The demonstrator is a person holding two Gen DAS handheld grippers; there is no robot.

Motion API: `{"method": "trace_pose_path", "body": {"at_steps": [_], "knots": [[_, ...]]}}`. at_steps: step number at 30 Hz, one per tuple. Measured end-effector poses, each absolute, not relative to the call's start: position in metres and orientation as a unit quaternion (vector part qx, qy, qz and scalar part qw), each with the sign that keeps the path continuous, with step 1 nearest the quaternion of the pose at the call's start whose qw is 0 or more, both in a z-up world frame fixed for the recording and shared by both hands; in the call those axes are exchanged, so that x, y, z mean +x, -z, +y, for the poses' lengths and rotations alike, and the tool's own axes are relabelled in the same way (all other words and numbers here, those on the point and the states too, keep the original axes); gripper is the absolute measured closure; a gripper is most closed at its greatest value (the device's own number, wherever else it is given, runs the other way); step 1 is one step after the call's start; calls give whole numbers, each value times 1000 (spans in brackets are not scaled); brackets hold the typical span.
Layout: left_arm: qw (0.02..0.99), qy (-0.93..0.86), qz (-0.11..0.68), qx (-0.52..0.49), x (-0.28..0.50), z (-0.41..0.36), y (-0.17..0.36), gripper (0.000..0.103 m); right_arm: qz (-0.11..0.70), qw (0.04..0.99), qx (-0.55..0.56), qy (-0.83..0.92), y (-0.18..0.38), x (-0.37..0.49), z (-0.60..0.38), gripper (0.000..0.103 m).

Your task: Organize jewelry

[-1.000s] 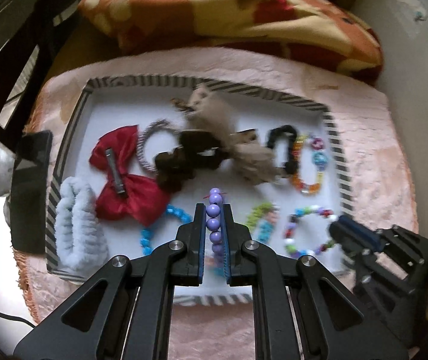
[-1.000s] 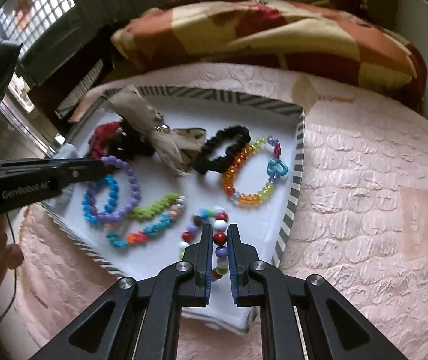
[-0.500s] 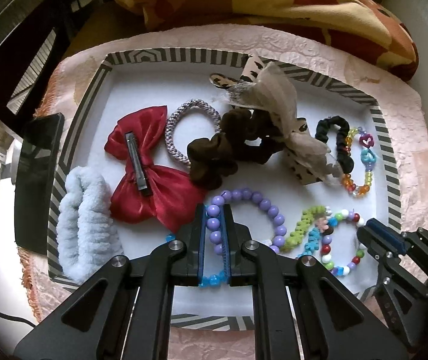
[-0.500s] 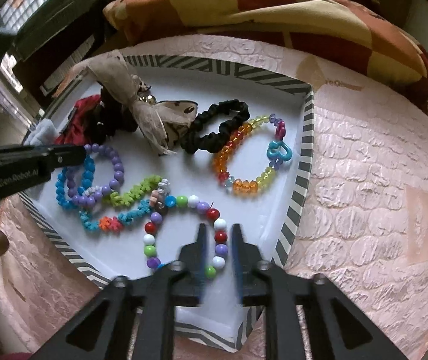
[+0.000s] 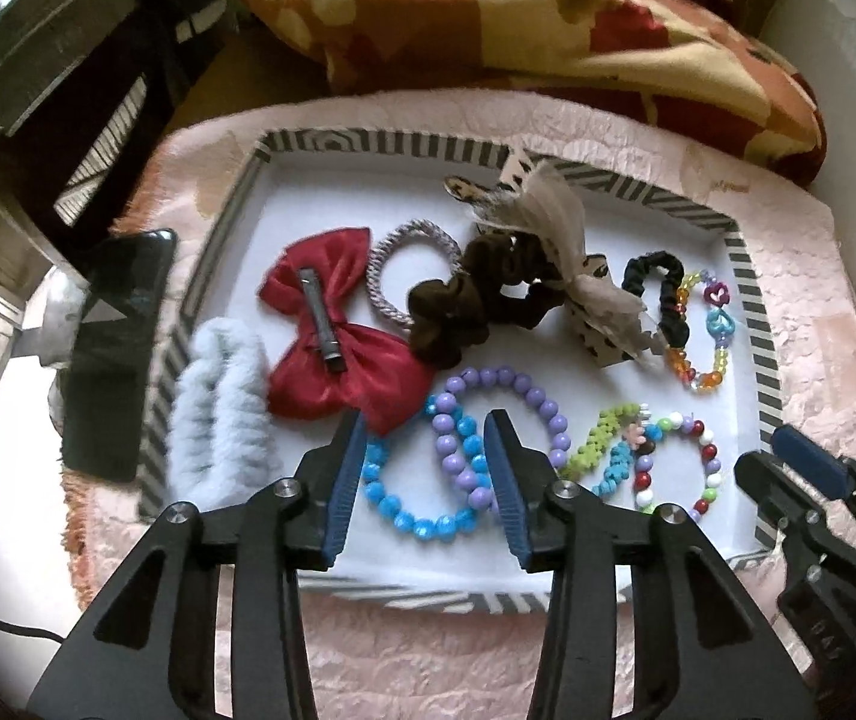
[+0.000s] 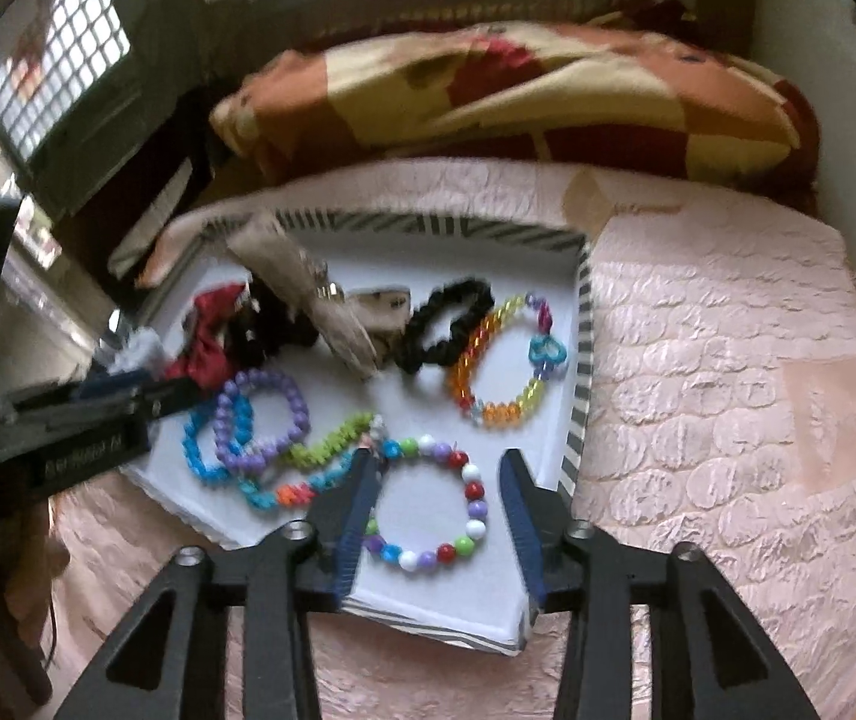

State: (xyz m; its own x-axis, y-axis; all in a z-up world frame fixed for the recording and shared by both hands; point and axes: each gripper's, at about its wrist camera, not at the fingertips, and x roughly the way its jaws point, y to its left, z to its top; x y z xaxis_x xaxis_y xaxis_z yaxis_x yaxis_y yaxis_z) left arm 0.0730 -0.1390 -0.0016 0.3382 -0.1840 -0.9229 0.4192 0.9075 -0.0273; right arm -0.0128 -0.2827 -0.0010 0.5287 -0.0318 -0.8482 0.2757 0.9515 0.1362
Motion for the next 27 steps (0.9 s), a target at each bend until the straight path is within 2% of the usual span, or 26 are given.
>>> {"method": "trace_pose_path", "body": {"at_steps": [3, 9, 13, 27], "knots": [[822, 182, 528, 113, 65, -129, -11, 57, 463, 871, 132, 98, -8, -13, -273, 60], [838, 177, 505, 108, 50, -106, -35, 57, 450, 877, 132, 109, -20, -13, -252, 58], [852, 169, 485, 103, 44, -91, -49, 57, 437, 882, 133, 117, -27, -16, -242, 39], [866, 165, 463, 93, 30, -75, -68, 57, 433, 883, 125, 131, -37, -26, -228, 38]]}}
